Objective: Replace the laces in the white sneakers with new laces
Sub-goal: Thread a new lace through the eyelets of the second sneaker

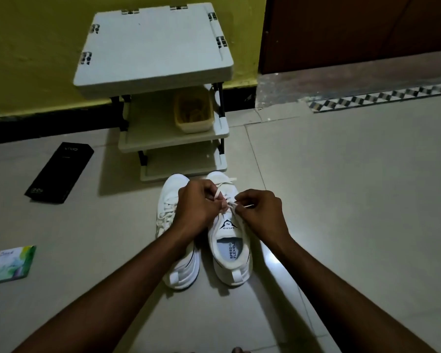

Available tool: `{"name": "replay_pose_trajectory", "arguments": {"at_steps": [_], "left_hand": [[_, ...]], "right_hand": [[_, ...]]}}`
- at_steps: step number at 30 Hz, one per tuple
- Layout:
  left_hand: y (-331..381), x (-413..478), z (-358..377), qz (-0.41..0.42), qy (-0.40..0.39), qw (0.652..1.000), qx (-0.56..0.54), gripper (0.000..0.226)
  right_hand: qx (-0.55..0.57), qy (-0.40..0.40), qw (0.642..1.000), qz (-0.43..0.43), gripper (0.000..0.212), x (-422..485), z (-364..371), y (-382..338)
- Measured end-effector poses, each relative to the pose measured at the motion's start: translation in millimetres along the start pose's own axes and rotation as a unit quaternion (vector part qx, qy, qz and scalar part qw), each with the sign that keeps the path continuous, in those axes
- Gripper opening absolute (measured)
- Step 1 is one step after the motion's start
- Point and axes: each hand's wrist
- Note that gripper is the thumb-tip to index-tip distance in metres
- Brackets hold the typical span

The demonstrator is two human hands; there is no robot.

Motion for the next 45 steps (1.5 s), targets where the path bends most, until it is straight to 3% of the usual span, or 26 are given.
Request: {"name": "replay_pose_trajectory", "arguments": {"at_steps": [7,12,18,27,35,42,45], "left_hand": [[-3.3,-0.4,13.7,-0.041,0.039,0.998,0.017,0.016],[-8.7,-2.7,17.9,-0.080,0.063,0.994,-0.034,0.020],[-12.6,-3.2,21.5,-0.062,0.074,0.995,-0.020,0.018],[-19.4,-2.8,33.0,0.057,0.080,0.991,0.096,0.018],[-28.9,-4.2,41.3,0.024,0.108,0.993,0.049,0.020],[-32.1,3.1,39.8,-0.013,0.091,0.995,0.024,0.021],[-30.7,3.7,36.8,-0.012,0.086,0.996,0.024,0.022]], "right_hand": [[0.152,-0.013,0.983,0.098,0.016,3.8,-2.9,12.5],[0.190,-0.025,0.976,0.105,0.016,4.0,-2.5,17.0],[0.202,-0.026,0.974,0.099,0.015,5.1,-0.1,20.9],[0.197,-0.018,0.976,0.094,0.014,3.9,0.2,17.3],[0.194,-0.049,0.977,0.072,0.005,8.4,-2.5,16.6],[0.101,-0.020,0.994,0.037,0.020,22.2,7.1,12.0],[0.040,-0.018,0.999,-0.021,0.018,25.7,13.2,8.0]]}}
Point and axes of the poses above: each hand's wrist, its own x-axis towards the middle knuckle, its own z-axis out of the palm, y = z × x, and after that the axes turned 2 degrees about y, right-handed
